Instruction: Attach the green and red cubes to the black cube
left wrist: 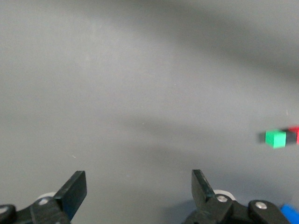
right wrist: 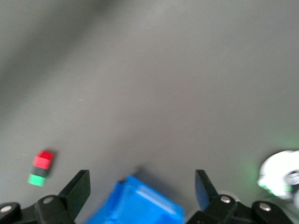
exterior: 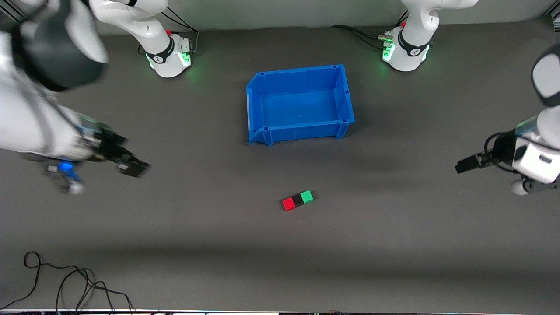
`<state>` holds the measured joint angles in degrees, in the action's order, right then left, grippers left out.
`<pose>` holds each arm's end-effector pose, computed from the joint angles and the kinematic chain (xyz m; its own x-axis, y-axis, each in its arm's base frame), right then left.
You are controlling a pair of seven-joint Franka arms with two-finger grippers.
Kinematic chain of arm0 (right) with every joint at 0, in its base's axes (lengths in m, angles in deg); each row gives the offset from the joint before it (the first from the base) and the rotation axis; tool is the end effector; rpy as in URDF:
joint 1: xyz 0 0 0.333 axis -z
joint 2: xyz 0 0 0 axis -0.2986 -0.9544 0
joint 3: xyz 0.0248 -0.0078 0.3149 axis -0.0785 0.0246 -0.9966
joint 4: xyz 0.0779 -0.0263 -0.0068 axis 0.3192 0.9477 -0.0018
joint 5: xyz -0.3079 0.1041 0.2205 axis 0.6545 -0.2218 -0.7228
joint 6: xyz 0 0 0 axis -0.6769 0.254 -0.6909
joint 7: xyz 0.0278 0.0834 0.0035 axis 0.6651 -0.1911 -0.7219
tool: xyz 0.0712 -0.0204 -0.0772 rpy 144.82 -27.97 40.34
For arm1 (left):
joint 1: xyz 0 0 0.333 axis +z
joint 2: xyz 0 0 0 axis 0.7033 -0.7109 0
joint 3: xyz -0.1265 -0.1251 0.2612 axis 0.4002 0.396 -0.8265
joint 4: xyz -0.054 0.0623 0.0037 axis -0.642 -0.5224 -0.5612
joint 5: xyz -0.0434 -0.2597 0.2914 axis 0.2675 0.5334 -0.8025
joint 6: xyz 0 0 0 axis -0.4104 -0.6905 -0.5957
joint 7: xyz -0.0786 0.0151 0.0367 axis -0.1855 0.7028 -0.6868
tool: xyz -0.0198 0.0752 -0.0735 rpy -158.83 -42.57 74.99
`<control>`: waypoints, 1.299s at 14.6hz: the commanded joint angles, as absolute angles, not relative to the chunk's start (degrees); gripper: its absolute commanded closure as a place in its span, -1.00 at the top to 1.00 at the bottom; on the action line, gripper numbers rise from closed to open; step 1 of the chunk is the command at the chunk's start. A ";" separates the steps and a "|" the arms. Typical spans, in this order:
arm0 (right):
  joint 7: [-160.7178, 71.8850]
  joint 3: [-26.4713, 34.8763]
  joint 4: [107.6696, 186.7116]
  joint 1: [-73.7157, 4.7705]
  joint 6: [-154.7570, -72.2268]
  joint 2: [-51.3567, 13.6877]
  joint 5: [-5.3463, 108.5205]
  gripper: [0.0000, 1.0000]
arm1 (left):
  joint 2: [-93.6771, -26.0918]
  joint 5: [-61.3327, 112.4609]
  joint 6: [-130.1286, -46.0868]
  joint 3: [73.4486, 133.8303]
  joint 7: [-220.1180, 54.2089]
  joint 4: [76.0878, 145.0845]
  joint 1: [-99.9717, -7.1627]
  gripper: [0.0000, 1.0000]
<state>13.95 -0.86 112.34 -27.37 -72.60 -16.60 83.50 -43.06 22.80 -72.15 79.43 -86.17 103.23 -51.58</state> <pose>0.6231 0.1175 0.5904 0.7156 -0.6752 -0.1788 -0.6698 -0.7360 0.0984 0.6102 -0.0233 0.5344 0.9852 0.1705 -0.0157 0.1713 -0.9812 0.0893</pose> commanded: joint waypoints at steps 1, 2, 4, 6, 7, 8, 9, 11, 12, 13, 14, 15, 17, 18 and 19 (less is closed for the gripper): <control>-2.67 -1.16 118.03 -22.23 -70.12 -10.33 83.42 0.98 | -39.63 21.23 -67.47 79.25 -79.68 101.59 -52.16 1.00; -9.00 -0.98 119.52 -21.08 -70.03 -8.83 84.03 0.98 | -38.58 21.14 -65.80 79.25 -79.49 101.32 -52.16 1.00; -20.43 3.04 121.64 -20.89 -70.29 -7.59 84.13 0.98 | -36.30 21.14 -65.43 79.25 -79.32 101.31 -52.16 1.00; -27.31 5.86 121.99 -20.89 -71.17 -7.59 84.13 0.98 | -34.89 21.05 -65.08 79.60 -78.79 101.75 -52.25 1.00; -28.74 6.22 122.52 -20.89 -72.48 -7.41 84.13 0.98 | -34.70 20.97 -64.55 80.30 -78.18 101.67 -52.25 1.00; -29.10 6.31 123.74 -21.06 -74.14 -7.06 84.13 0.98 | -34.70 20.36 -64.46 80.39 -78.17 101.58 -52.34 1.00; -29.10 6.40 124.97 -21.33 -75.73 -6.19 84.30 0.98 | -34.62 19.92 -64.37 80.74 -78.17 101.58 -52.25 1.00; -29.19 6.40 128.83 -21.42 -78.89 -4.08 85.09 0.98 | -34.70 19.91 -64.37 80.74 -78.17 101.23 -52.25 1.00; -29.19 6.40 130.59 -21.68 -79.95 -3.03 85.18 0.98 | -34.62 19.91 -64.37 80.74 -78.09 101.31 -52.16 1.00; -29.54 6.40 131.65 -22.12 -80.92 -2.49 85.27 0.98 | -34.61 19.83 -63.94 81.09 -78.00 101.31 -51.55 1.00; -30.41 6.40 131.93 -22.38 -81.28 -2.32 86.05 0.98 | -34.53 19.91 -63.93 82.75 -77.82 101.31 -50.07 1.00; -31.81 6.31 132.02 -22.73 -81.45 -2.31 87.54 0.98 | -34.53 19.83 -63.93 85.46 -77.74 101.23 -47.44 1.00; -35.41 6.40 132.02 -22.65 -81.89 -2.31 88.08 0.98 | -34.53 19.65 -63.93 86.90 -77.74 101.23 -46.19 1.00; -36.21 6.40 132.71 -22.39 -82.76 -2.05 87.99 0.98 | -34.44 19.47 -63.76 86.90 -77.73 101.23 -46.27 1.00; -36.31 6.40 134.20 -22.21 -83.64 -0.83 87.99 0.98 | -34.26 19.39 -63.67 86.90 -77.47 101.31 -46.27 1.00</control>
<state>-33.83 6.12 130.10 -22.08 -81.19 -4.04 86.92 -35.14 20.50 -65.13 85.82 -78.61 101.50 -47.28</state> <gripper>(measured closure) 0.009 0.000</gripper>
